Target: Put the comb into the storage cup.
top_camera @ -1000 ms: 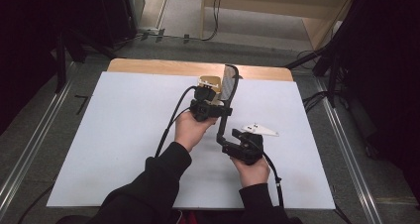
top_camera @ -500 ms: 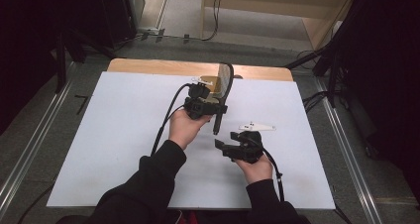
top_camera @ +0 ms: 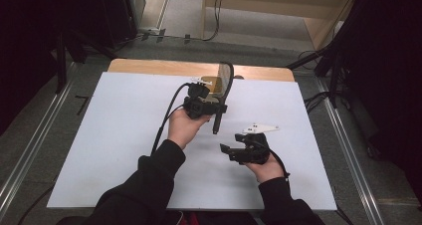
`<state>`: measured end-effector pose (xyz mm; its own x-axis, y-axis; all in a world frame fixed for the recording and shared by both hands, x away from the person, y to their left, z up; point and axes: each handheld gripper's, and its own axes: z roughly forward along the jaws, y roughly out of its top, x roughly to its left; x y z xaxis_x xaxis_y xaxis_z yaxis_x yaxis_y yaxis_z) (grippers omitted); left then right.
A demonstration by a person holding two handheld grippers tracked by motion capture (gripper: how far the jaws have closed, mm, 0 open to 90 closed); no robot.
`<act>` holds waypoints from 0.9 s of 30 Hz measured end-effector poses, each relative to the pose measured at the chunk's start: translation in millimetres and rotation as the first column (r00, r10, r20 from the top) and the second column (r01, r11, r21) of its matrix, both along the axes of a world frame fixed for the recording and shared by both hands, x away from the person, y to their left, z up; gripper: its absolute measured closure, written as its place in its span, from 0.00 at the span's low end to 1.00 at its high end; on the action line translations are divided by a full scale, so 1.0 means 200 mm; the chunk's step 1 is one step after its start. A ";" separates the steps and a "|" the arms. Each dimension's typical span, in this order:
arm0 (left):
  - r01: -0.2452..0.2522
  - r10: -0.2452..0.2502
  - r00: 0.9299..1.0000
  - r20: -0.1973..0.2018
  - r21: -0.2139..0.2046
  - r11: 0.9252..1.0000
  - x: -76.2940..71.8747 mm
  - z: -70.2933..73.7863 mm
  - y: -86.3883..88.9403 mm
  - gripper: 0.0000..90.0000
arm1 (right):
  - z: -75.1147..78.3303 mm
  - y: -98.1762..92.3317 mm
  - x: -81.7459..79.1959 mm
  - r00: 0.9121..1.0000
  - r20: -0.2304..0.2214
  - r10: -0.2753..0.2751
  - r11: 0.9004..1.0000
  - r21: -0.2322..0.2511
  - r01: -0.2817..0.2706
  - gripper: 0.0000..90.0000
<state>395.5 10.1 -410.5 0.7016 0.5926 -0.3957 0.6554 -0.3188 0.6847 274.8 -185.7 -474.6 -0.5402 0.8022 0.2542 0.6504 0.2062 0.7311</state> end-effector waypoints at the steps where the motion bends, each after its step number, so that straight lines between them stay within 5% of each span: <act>1: 0.000 0.000 1.000 0.002 -0.003 1.000 0.00 0.00 0.00 0.81 | 0.00 -0.01 0.00 1.000 -0.001 0.003 1.000 0.001 -0.003 0.29; 27: -0.009 0.009 1.000 0.008 -0.081 0.997 0.04 0.09 0.09 0.81 | -0.02 -0.16 -0.07 0.996 -0.040 0.085 0.996 -0.025 -0.086 0.28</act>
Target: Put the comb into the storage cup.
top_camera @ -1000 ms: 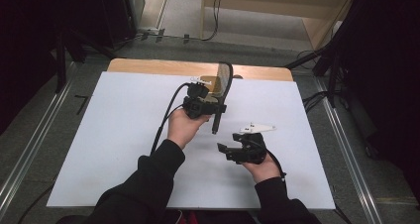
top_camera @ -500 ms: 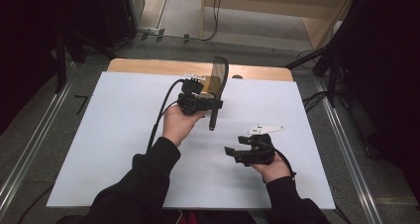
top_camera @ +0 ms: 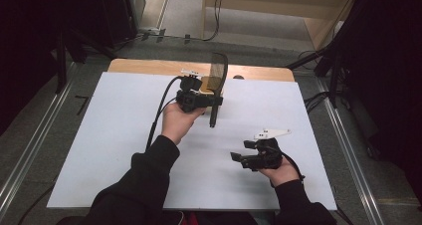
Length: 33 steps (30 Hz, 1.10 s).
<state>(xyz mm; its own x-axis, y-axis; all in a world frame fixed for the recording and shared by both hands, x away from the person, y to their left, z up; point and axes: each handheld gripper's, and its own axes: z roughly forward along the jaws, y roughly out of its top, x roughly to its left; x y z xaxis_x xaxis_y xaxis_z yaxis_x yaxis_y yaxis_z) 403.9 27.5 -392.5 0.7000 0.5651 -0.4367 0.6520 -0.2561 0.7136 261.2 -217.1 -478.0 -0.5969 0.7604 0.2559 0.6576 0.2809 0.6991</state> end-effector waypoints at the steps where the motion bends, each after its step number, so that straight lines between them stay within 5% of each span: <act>1: 0.000 0.000 1.000 0.000 0.000 1.000 0.00 0.00 0.00 0.81 | 0.00 0.00 0.00 1.000 0.002 0.003 1.000 -0.001 -0.003 0.28; 18: -0.002 0.002 1.000 0.006 0.003 1.000 0.05 0.03 0.00 0.81 | -0.02 -0.10 -0.08 1.000 -0.010 0.017 1.000 -0.007 -0.017 0.27; 33: 0.004 -0.004 0.999 0.048 0.011 1.000 0.11 0.14 -0.01 0.81 | -0.02 -0.22 -0.10 1.000 -0.013 0.013 1.000 -0.020 -0.013 0.26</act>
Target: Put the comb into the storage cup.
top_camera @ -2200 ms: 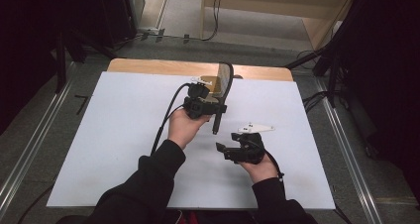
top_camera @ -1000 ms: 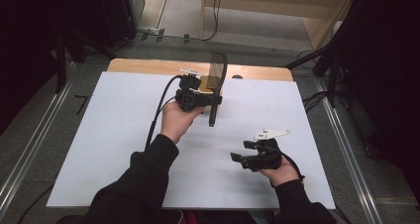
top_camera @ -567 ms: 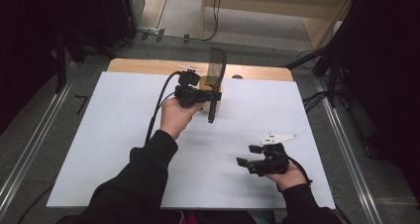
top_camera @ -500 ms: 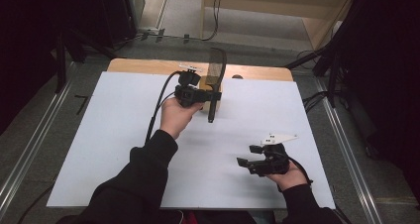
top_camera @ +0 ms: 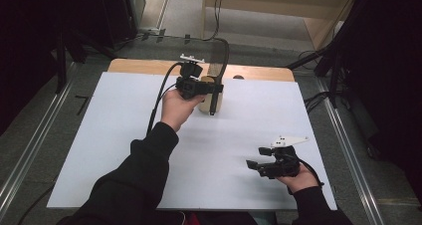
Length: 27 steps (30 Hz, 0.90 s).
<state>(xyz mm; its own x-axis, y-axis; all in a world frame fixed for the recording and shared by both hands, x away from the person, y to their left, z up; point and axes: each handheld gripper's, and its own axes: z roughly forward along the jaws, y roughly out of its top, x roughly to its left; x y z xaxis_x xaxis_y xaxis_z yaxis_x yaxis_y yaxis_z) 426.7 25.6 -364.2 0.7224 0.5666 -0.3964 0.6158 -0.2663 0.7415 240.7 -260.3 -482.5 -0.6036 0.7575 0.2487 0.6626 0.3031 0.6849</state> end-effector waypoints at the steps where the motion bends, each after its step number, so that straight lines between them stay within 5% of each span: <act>1: 0.002 -0.002 1.000 0.006 0.002 1.000 0.01 0.01 0.00 0.81 | 0.00 -0.01 0.00 1.000 0.000 -0.002 1.000 0.003 0.002 0.26; 27: -0.026 0.029 0.997 0.065 -0.047 0.999 0.20 0.11 0.05 0.81 | 0.01 -0.05 -0.01 0.999 -0.002 -0.038 0.999 0.024 0.038 0.26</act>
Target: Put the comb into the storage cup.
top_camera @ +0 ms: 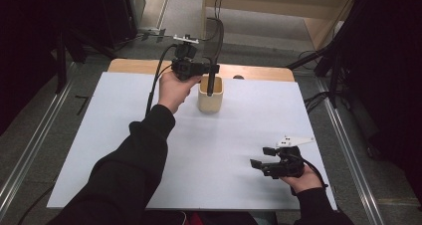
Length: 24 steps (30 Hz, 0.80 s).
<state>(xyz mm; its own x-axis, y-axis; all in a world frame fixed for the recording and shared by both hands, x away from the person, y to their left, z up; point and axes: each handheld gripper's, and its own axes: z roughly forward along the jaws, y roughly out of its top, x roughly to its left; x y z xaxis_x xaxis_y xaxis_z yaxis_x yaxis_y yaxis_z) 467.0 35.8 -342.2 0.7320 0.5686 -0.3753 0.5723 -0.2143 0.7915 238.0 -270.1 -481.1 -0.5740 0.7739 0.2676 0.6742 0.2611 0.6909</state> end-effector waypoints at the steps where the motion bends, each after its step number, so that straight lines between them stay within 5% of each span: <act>1: 0.003 -0.003 1.000 0.001 -0.005 1.000 0.01 0.00 0.00 0.81 | 0.00 0.00 0.00 1.000 0.003 -0.003 1.000 0.001 0.003 0.26; 24: -0.073 0.073 0.995 0.070 -0.001 0.997 0.13 -0.05 -0.04 0.81 | 0.00 -0.01 0.00 1.000 0.003 0.000 1.000 0.004 0.000 0.26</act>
